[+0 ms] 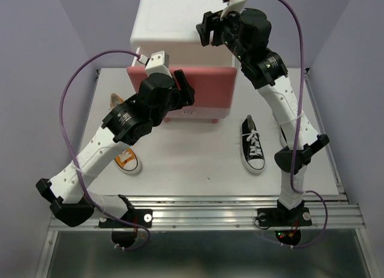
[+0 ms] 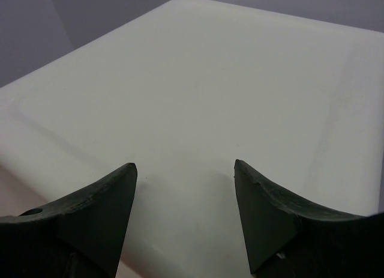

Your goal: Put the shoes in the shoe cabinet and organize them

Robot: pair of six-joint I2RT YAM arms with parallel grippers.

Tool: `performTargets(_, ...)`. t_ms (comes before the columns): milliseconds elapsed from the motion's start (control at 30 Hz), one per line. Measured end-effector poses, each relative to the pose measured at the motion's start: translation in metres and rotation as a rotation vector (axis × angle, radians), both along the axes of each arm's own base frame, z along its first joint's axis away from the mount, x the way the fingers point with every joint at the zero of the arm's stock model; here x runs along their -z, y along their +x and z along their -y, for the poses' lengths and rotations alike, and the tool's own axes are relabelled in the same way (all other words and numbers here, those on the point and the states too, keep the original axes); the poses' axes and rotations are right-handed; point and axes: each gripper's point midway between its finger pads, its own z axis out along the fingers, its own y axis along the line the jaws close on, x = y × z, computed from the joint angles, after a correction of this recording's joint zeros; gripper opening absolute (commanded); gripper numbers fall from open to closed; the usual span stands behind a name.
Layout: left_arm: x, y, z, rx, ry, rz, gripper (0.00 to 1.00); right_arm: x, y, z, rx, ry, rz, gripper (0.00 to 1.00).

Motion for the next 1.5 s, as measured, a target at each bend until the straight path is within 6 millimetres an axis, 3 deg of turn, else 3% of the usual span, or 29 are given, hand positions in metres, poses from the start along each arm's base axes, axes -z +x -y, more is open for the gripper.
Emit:
performTargets(233,0.007,-0.042,0.004,0.022,-0.022,-0.053,0.0,0.0,0.0,-0.001,-0.003,0.007,-0.002,0.7)
performTargets(667,0.023,-0.095,0.006,0.01,-0.06,-0.147,0.0,0.0,-0.001,0.0,-0.002,0.008,0.001,0.69)
performTargets(1067,0.029,-0.12,-0.007,0.021,-0.07,-0.192,0.0,0.0,-0.005,-0.002,-0.007,0.014,0.018,0.69)
performTargets(1267,0.026,-0.123,-0.012,0.016,-0.081,-0.197,0.0,-0.001,-0.005,-0.001,-0.005,0.022,0.036,0.68)
performTargets(1500,0.023,-0.142,-0.031,0.075,-0.072,-0.226,0.0,-0.003,-0.003,0.0,-0.002,0.03,0.045,0.68)
